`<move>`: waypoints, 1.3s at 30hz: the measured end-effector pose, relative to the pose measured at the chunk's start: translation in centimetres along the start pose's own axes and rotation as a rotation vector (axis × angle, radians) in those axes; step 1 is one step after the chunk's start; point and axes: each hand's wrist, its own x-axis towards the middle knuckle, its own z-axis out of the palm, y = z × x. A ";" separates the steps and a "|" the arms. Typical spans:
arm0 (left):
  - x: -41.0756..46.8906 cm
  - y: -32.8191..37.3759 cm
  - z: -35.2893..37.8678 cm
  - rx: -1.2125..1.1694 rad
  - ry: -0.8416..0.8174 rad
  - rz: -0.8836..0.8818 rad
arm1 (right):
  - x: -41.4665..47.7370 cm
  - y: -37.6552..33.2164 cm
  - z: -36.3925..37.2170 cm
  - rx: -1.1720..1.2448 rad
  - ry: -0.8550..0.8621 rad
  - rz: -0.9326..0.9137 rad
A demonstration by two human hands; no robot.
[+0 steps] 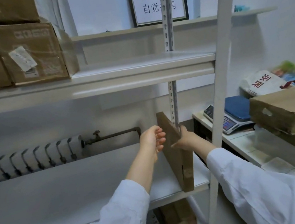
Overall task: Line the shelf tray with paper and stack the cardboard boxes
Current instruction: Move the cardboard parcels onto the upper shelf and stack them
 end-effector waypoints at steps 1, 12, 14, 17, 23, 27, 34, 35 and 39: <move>0.1 -0.4 -0.1 0.005 0.009 -0.010 | 0.2 0.1 0.2 -0.039 -0.003 -0.024; -0.4 -4.3 -1.1 0.492 -0.042 -0.023 | -0.1 -2.4 0.2 -0.157 0.151 -0.076; -1.1 -4.9 -0.8 0.580 -0.149 0.022 | -1.0 -3.8 -0.3 -0.105 0.168 -0.062; -1.0 -5.6 -0.1 0.635 -0.152 0.154 | -2.2 -5.7 -1.1 -0.078 0.138 -0.054; -1.2 -4.6 -2.1 0.684 0.194 0.373 | -5.2 -8.0 -1.9 0.075 0.068 -0.202; -2.9 -1.2 -6.1 0.561 0.315 0.478 | -6.8 -9.0 -1.8 0.226 0.024 -0.298; -7.0 4.3 -13.5 0.349 0.305 0.649 | -9.2 -12.2 -0.8 0.090 0.151 -0.294; -7.7 5.0 -14.5 0.336 0.291 0.675 | -9.8 -13.1 -0.5 0.058 0.184 -0.304; -9.9 7.5 -17.2 0.333 0.234 0.727 | -12.0 -16.1 -0.3 -0.067 0.341 -0.372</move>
